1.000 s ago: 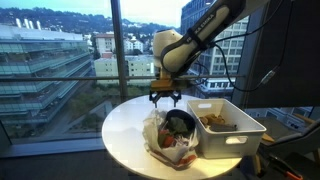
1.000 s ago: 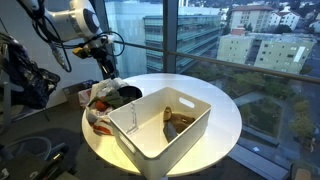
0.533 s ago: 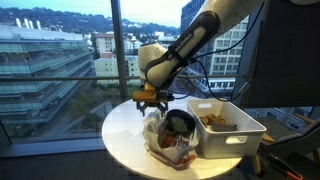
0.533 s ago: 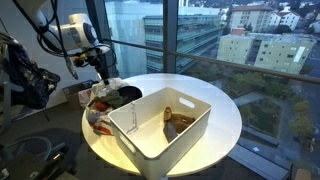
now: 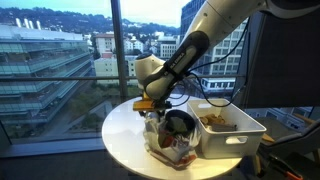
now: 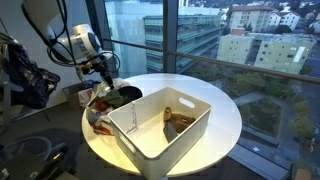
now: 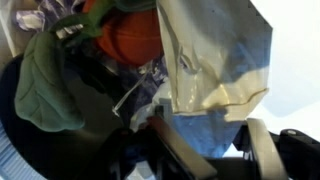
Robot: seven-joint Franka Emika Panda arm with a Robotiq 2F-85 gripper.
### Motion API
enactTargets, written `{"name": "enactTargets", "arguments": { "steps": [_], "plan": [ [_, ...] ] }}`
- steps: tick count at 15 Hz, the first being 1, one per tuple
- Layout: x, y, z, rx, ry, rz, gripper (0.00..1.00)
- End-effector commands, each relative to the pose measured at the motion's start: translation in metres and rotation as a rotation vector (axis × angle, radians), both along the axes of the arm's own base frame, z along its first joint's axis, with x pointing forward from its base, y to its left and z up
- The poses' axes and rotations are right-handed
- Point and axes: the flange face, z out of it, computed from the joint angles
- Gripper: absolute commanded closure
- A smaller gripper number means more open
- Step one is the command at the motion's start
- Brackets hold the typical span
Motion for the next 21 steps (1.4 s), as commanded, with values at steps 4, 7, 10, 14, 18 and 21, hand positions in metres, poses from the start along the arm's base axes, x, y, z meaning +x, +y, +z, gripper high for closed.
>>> {"name": "enactTargets", "arguments": {
  "steps": [4,7,10,14,18,21],
  "plan": [
    [0.003,0.009,0.018,0.024,-0.084,0.005,0.93],
    [0.007,0.007,0.030,0.036,-0.148,-0.011,1.00],
    [0.011,0.008,0.050,0.010,-0.252,-0.001,1.00],
    [0.012,0.010,0.080,-0.042,-0.365,-0.023,1.00],
    [0.008,0.019,0.106,-0.096,-0.470,-0.017,1.00],
    [0.005,0.023,0.110,-0.130,-0.512,-0.010,0.99]
  ]
}}
